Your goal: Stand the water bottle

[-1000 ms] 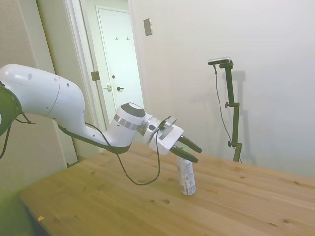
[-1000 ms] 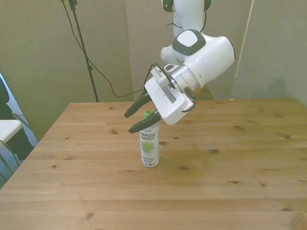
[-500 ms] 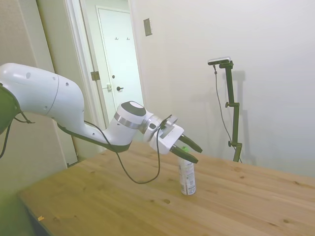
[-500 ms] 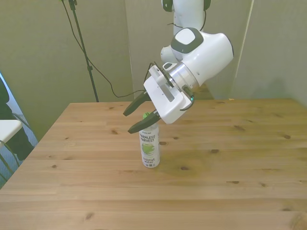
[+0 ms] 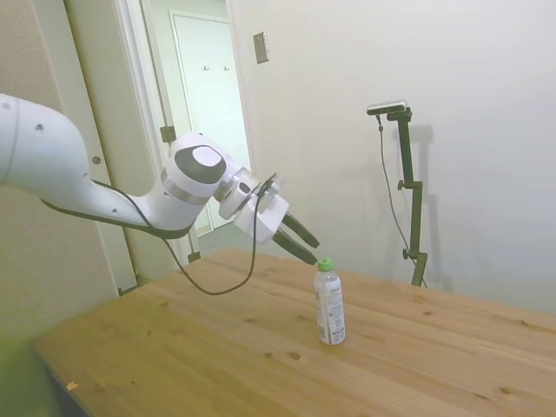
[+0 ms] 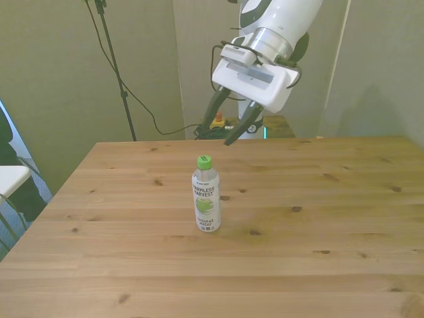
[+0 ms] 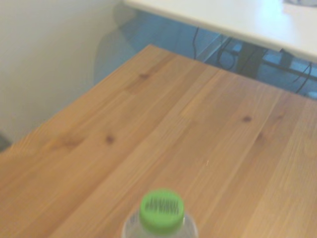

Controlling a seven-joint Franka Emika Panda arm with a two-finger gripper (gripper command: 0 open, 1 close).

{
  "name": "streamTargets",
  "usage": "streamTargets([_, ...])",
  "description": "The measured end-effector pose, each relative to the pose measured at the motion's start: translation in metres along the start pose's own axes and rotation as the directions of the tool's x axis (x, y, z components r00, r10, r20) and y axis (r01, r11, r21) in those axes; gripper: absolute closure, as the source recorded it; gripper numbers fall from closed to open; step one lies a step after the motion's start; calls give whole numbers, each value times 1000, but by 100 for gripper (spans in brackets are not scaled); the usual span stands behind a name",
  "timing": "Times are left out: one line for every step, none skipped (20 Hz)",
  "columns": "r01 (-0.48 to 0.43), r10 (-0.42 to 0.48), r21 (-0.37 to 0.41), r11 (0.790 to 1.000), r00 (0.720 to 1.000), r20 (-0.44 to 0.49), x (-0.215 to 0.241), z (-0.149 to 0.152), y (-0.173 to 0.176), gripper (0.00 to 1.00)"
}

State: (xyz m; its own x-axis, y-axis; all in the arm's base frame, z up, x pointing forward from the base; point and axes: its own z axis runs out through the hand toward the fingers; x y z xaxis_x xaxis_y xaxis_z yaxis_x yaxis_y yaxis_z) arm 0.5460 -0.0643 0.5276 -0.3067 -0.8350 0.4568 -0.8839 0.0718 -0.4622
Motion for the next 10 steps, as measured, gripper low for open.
streamTargets([26, -26, -10, 1000, 999, 42, -5, -8, 9, 0])
streamTargets([53, -51, -19, 998, 995, 85, -10, -15, 18, 0])
streamTargets([81, -77, -27, 996, 989, 127, -15, -22, 26, 0])
streamTargets([111, -104, -33, 993, 980, 167, -19, -28, 34, 0])
streamTargets([146, -135, -36, 989, 968, 210, -23, -34, 42, 0])
streamTargets([181, -167, -36, 983, 953, 251, -27, -39, 50, 0])
streamTargets([218, -197, -38, 975, 935, 294, -30, -40, 57, 0])
streamTargets([249, -222, -40, 968, 916, 334, -34, -40, 64, 0])
streamTargets([279, -244, -42, 959, 895, 372, -38, -38, 69, 0])
streamTargets([311, -268, -40, 950, 871, 412, -42, -36, 74, 0])
